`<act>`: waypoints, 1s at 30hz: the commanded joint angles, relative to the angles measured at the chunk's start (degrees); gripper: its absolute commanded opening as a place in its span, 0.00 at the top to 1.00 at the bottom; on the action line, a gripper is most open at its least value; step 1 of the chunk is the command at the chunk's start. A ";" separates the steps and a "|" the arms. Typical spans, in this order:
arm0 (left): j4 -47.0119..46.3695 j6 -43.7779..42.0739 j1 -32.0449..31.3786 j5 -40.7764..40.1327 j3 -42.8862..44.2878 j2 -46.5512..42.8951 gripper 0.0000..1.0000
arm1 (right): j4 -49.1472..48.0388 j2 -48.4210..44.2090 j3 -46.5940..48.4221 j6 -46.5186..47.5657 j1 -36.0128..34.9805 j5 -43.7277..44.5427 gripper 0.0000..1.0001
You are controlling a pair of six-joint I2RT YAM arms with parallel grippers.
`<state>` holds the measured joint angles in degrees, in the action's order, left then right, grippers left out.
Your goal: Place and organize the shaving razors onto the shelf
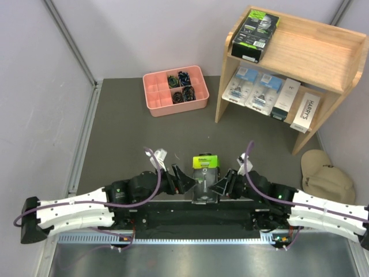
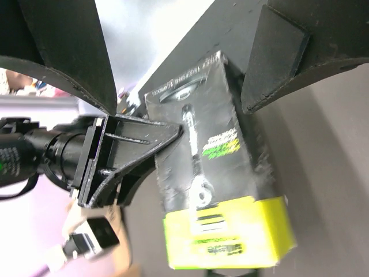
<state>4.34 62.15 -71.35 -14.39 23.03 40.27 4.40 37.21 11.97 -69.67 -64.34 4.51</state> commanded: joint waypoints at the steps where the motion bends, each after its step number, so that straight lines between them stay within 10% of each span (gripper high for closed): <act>1: 7.62 -3.35 -0.19 -7.31 3.86 -4.58 0.07 | 5.69 -8.02 8.59 4.01 -0.61 11.99 0.87; 13: -23.30 -2.48 -0.19 -0.82 3.43 6.38 0.01 | 7.38 -22.26 12.29 10.78 -0.53 32.91 0.89; 30: -69.43 -7.22 0.51 0.33 1.67 31.96 0.01 | -2.38 -32.46 8.78 19.74 -0.53 34.07 0.91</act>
<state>-47.81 56.36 -71.26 -15.40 24.95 68.79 12.14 7.79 20.23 -53.19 -64.36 38.79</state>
